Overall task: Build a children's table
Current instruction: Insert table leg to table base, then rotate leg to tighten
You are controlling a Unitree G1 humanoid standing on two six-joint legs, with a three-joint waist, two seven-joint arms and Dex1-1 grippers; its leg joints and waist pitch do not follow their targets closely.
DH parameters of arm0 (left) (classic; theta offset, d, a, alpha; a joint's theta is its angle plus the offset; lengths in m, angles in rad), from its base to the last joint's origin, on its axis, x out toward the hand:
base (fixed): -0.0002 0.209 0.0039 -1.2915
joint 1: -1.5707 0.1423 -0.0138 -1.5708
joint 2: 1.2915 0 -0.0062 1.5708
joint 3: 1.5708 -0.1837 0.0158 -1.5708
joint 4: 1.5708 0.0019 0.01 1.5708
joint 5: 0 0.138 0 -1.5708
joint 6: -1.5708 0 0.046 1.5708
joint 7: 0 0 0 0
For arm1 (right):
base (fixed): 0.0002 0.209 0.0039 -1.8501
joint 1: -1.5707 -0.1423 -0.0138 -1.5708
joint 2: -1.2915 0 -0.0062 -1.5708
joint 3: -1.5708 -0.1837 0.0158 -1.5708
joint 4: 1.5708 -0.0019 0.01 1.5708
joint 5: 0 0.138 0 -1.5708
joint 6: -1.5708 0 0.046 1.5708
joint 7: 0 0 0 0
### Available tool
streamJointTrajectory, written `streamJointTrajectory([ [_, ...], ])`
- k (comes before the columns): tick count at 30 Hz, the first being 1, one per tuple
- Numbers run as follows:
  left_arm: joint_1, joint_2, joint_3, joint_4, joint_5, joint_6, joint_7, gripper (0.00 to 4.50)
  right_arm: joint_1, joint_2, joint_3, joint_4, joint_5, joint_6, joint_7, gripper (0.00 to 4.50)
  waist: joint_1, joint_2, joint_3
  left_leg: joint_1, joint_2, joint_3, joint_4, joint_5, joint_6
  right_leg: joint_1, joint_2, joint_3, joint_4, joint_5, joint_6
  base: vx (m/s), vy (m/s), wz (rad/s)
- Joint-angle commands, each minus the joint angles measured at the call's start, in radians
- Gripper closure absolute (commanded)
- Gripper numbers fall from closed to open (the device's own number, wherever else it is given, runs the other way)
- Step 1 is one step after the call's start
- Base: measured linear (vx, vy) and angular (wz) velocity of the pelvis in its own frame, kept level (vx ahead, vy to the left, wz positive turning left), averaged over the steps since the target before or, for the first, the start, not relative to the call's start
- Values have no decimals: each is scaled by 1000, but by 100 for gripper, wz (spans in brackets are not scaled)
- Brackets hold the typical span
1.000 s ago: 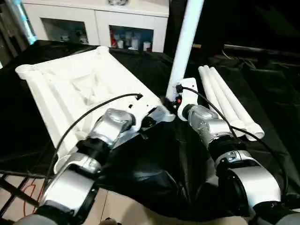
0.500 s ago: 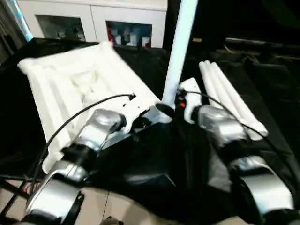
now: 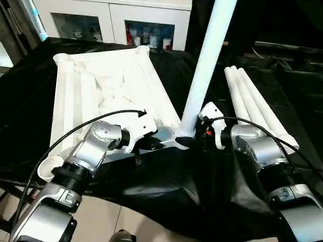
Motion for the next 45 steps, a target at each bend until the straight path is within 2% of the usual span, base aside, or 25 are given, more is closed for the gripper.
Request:
streamJointTrajectory([
  [1,-5,-9,-11,-51,-23,-35,-25,450,8,-2,16,-19,-5,14,14,101,-3,13,-82,20,47,-12,-55,-92,37,52,-84,48,-48,106,-283,0,0,0],
  [2,-2,-4,-11,-56,-21,-34,-31,450,9,4,19,-26,-2,20,18,119,-3,10,-83,20,47,-12,-55,-84,40,53,-84,48,-47,119,-283,0,0,0],
  [4,-2,-1,-11,-57,-20,-33,-36,450,11,6,23,-34,3,23,23,119,-3,11,-84,19,46,-12,-53,-76,45,53,-83,48,-45,129,-284,0,0,0],
  [5,-1,0,-11,-56,-20,-34,-38,450,14,6,26,-38,6,24,26,135,-2,11,-84,18,46,-12,-52,-68,50,54,-84,47,-44,141,-285,0,0,0],
  [6,-2,0,-11,-54,-19,-34,-39,450,16,6,28,-40,7,23,29,149,-2,5,-84,19,45,-11,-52,-67,54,54,-83,47,-45,141,-285,0,0,0],
  [7,-3,0,-11,-52,-20,-35,-39,450,19,6,30,-43,9,22,30,156,-1,9,-84,19,46,-12,-52,-65,56,54,-84,47,-44,135,-284,0,0,0],
  [16,3,4,5,-47,-37,-17,-51,450,52,21,40,-57,14,30,26,170,-1,9,-81,20,46,-12,-54,-110,33,51,-87,49,-50,50,-274,0,0,0],
  [18,4,-15,19,-38,-45,4,-25,450,69,43,28,-52,16,26,-16,171,-1,11,-81,21,47,-13,-54,-111,29,48,-87,49,-50,50,-271,0,0,0],
  [19,-4,-30,25,-24,-41,16,1,450,67,61,14,-34,14,17,-60,171,-2,7,-81,20,46,-13,-54,-112,26,50,-86,49,-49,48,-269,0,0,0],
  [21,-25,-68,39,8,-39,51,59,450,57,104,-18,17,8,4,-167,171,-6,8,-79,21,44,-13,-56,-127,16,47,-87,50,-53,20,-269,0,0,0],
  [24,-57,-124,58,52,-42,82,132,450,32,166,-66,98,9,3,-311,171,-16,6,-74,26,42,-13,-60,-183,-16,45,-90,52,-65,-92,-259,0,0,0],
  [26,-91,-190,80,102,-50,111,203,450,-9,239,-126,186,27,2,-464,171,-23,6,-74,21,39,-17,-62,-186,-25,49,-90,52,-68,-138,-241,0,0,0],
  [28,-99,-208,85,118,-48,112,223,450,-22,259,-139,207,31,-7,-501,171,-27,6,-73,24,39,-17,-63,-198,-29,44,-89,52,-72,-158,-234,0,0,0],
  [31,-115,-241,86,155,-34,110,267,450,-52,306,-162,250,41,-27,-571,172,-30,5,-74,23,37,-16,-62,-186,-14,44,-88,54,-75,-145,-227,0,0,0],
  [33,-132,-269,88,192,-17,107,315,450,-87,353,-161,309,17,-89,-639,172,-34,7,-75,23,37,-16,-62,-180,-12,44,-87,53,-73,-129,-232,0,0,0],
  [34,-135,-275,87,200,-11,102,326,450,-98,366,-163,331,12,-106,-635,137,-37,6,-74,20,38,-16,-62,-180,-14,44,-87,52,-72,-121,-236,0,0,0],
  [36,-137,-275,83,203,-4,88,329,450,-104,372,-158,341,2,-118,-630,102,-40,6,-75,18,37,-16,-61,-180,-5,47,-87,51,-71,-111,-240,0,0,0],
  [40,-126,-258,73,190,4,37,311,450,-106,368,-147,327,-6,-153,-604,81,-38,9,-76,20,39,-16,-60,-173,13,46,-87,52,-71,-87,-242,0,0,0],
  [41,-118,-248,69,180,5,21,293,450,-103,352,-132,315,-18,-165,-590,58,-39,9,-75,18,38,-16,-61,-175,13,46,-85,52,-69,-83,-245,0,0,0],
  [45,-92,-219,55,144,0,-20,230,450,-90,299,-106,277,-37,-172,-526,49,-40,12,-76,18,39,-16,-60,-172,19,50,-86,52,-68,-69,-249,0,0,0],
])
